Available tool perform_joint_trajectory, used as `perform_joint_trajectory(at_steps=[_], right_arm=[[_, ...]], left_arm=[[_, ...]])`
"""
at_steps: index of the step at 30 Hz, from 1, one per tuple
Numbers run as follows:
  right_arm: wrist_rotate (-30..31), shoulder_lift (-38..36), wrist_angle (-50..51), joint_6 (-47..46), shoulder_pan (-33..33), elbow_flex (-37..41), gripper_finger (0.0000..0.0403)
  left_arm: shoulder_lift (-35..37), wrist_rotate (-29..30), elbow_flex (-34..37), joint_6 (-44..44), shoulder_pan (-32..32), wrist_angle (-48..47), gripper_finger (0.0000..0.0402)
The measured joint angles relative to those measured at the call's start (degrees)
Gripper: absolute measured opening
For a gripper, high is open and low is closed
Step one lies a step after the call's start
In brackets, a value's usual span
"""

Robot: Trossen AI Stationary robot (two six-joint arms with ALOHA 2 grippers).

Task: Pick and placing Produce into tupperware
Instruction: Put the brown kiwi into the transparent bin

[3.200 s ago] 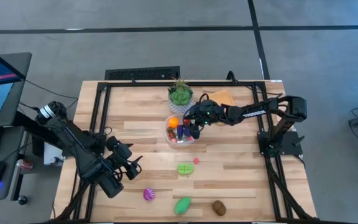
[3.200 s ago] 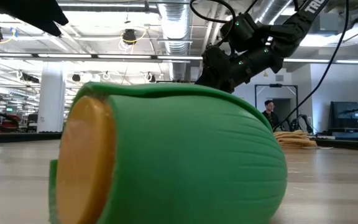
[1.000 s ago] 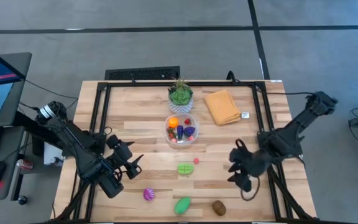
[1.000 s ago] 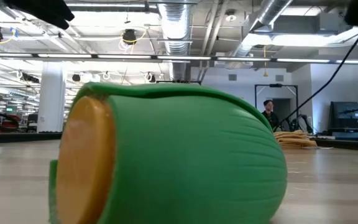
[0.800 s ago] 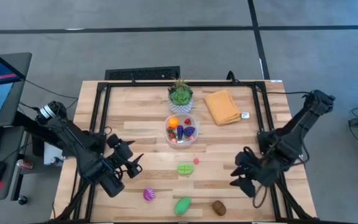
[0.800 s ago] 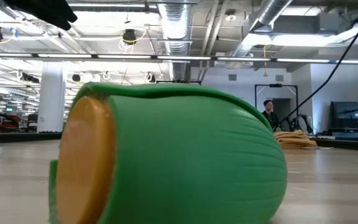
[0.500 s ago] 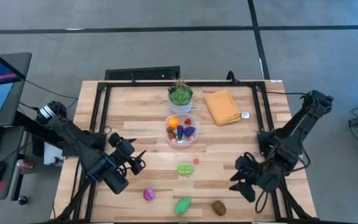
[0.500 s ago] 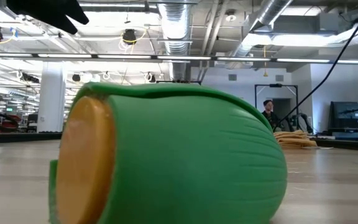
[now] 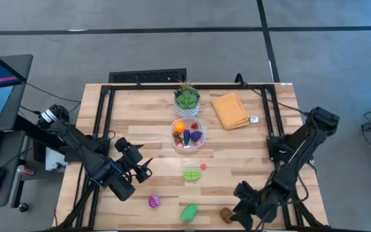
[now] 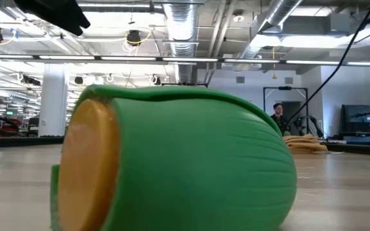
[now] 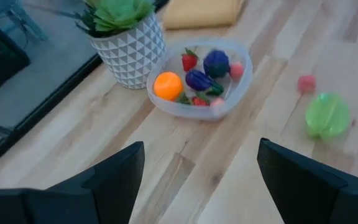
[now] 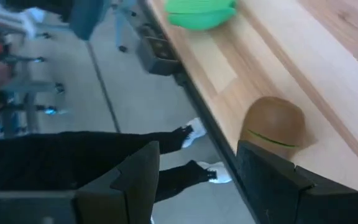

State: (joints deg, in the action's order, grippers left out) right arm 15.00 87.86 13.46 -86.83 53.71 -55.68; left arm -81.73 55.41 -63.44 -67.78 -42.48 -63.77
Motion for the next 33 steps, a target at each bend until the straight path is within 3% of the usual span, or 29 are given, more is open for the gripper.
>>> perform_joint_trajectory(at_steps=[8, 18, 21, 28, 33], right_arm=[[-0.26, 6.20, 13.18, -1.73, -3.53, -10.91, 0.0240], [-7.41, 12.95, 35.87, -6.81, -7.03, -27.48, 0.0240], [-8.03, 15.38, 38.05, -9.14, -6.83, -30.11, 0.0240], [-16.46, 20.08, 39.75, -14.13, -6.83, -31.37, 0.0240], [-18.06, 21.35, 40.18, -16.68, -6.82, -31.37, 0.0240]], left_arm=[[0.01, -2.56, 0.00, 3.87, 0.00, -2.45, 0.0302], [0.02, -4.30, 0.00, 3.16, -0.02, -3.39, 0.0302], [0.02, -4.90, 0.00, 3.03, -0.02, -3.39, 0.0302], [0.02, -5.61, 0.00, 2.94, -0.02, -3.39, 0.0302], [0.02, -5.61, 0.00, 2.57, -0.02, -3.21, 0.0302]])
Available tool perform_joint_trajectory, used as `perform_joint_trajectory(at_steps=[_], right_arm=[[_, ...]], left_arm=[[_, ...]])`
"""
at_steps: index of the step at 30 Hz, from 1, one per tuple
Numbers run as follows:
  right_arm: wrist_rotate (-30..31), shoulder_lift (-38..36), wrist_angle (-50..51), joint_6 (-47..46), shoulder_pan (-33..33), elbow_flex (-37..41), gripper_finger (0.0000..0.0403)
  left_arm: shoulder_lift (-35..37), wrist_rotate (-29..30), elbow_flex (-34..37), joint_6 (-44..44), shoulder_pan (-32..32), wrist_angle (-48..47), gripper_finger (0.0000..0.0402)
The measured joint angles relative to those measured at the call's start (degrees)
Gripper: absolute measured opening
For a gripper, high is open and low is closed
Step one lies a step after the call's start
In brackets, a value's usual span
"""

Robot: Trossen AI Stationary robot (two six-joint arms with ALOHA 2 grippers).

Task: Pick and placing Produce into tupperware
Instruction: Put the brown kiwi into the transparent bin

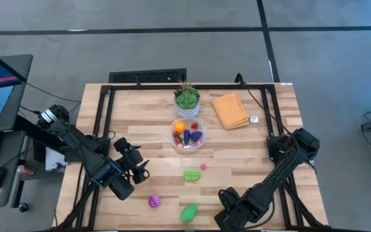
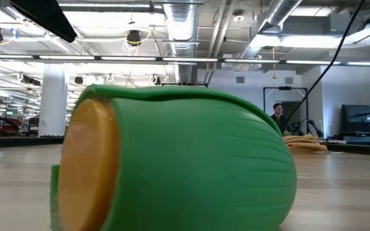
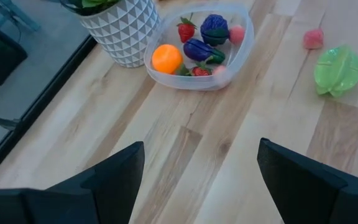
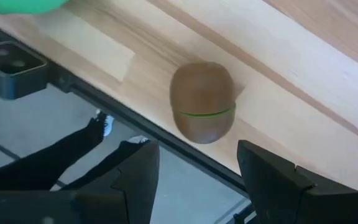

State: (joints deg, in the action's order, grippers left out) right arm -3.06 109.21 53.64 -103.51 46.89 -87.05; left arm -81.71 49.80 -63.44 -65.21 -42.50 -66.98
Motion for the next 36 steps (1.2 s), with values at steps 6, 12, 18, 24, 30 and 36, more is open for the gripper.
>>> perform_joint_trajectory(at_steps=[6, 12, 18, 24, 30, 36], right_arm=[[-0.01, -0.04, 0.18, 0.34, -0.15, -0.02, 0.0240], [-0.19, -0.04, -1.63, 1.55, -0.15, -0.02, 0.0240], [-1.64, -0.04, -3.22, 8.63, -1.14, -0.02, 0.0240], [-3.07, -0.07, -2.78, 10.49, -3.22, 0.00, 0.0241], [-3.15, -0.09, -3.19, 10.56, -3.89, 0.00, 0.0267], [-6.22, -0.13, 0.24, 10.08, -3.86, 0.00, 0.0314]], left_arm=[[0.00, 0.00, 0.00, -0.56, 0.00, 0.12, 0.0302], [0.00, 0.33, 0.00, -0.84, 0.00, 0.59, 0.0302], [0.00, 0.58, 0.00, -1.29, 0.00, 0.57, 0.0302], [0.00, 1.56, 0.00, -2.70, 0.00, 0.54, 0.0302], [0.00, 1.70, 0.00, -2.88, 0.00, 0.50, 0.0302], [0.00, 1.92, 0.00, -2.84, 0.00, 0.38, 0.0302]])
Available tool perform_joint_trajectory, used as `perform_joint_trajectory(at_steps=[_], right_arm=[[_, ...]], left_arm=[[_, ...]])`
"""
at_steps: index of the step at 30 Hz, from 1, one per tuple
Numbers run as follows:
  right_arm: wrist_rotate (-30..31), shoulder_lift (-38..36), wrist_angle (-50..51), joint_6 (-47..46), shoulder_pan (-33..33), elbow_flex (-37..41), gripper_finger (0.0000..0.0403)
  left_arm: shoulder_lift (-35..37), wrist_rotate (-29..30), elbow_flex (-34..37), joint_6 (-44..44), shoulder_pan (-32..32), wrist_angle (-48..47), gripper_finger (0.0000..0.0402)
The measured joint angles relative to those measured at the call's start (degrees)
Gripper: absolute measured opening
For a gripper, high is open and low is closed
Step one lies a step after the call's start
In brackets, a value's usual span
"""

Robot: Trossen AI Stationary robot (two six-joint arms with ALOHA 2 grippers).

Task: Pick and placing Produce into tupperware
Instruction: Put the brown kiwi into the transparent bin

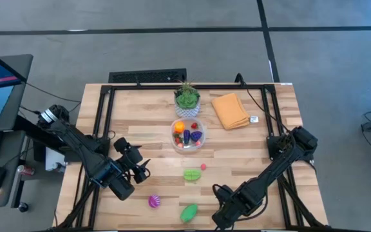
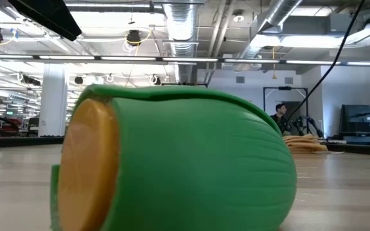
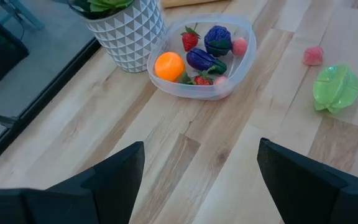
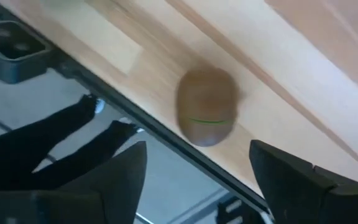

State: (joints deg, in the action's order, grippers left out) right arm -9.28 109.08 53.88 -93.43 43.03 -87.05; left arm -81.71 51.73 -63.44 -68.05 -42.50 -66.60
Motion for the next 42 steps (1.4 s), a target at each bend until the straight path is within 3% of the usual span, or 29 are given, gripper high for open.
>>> perform_joint_trajectory(at_steps=[8, 15, 42], right_arm=[[0.03, 0.61, -0.83, -1.07, -0.13, -0.03, 0.0345], [-1.53, 3.74, -2.90, -0.74, -0.36, 0.02, 0.0345], [-1.08, 3.67, -1.28, -0.57, 0.39, 0.37, 0.0342]], left_arm=[[0.00, 0.33, 0.00, 0.13, 0.00, -0.59, 0.0302], [0.00, 0.44, -0.02, 0.15, 0.00, -2.10, 0.0302], [0.00, 1.55, -0.02, 0.18, 0.00, -2.52, 0.0302]])
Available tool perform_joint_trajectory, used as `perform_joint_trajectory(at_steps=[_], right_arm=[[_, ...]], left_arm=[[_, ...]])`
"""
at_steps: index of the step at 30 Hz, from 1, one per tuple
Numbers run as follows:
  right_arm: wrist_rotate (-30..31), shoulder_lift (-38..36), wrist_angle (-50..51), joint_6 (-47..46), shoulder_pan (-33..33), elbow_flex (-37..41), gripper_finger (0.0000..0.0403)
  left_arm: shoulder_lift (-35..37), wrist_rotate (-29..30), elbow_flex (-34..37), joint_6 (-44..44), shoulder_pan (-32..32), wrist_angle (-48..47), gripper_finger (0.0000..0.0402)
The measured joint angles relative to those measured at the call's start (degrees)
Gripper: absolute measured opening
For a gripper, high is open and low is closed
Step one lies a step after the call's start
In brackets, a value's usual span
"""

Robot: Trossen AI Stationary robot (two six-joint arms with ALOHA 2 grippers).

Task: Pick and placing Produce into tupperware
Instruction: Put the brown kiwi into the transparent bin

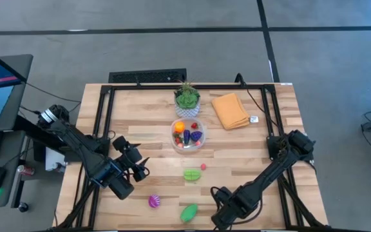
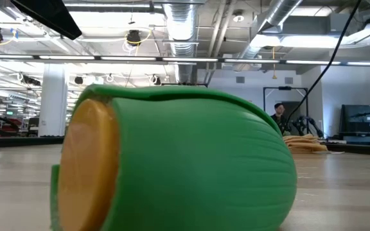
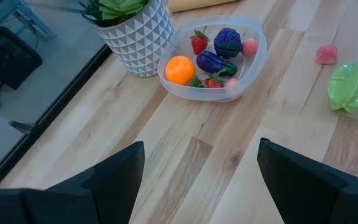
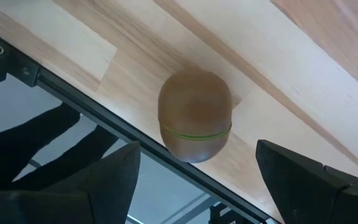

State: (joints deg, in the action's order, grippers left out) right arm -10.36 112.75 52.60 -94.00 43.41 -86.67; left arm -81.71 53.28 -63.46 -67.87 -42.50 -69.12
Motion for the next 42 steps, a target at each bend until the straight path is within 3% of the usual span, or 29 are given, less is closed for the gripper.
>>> perform_joint_trajectory(at_steps=[17, 42], right_arm=[[-0.93, 3.80, -2.71, -0.31, 0.56, 0.06, 0.0338], [2.56, 3.82, -2.08, -0.60, 0.34, -0.02, 0.0335]], left_arm=[[0.00, -0.09, 0.00, -0.45, 0.00, 0.02, 0.0302], [0.00, -0.42, 0.00, -1.01, 0.00, 0.24, 0.0302]])
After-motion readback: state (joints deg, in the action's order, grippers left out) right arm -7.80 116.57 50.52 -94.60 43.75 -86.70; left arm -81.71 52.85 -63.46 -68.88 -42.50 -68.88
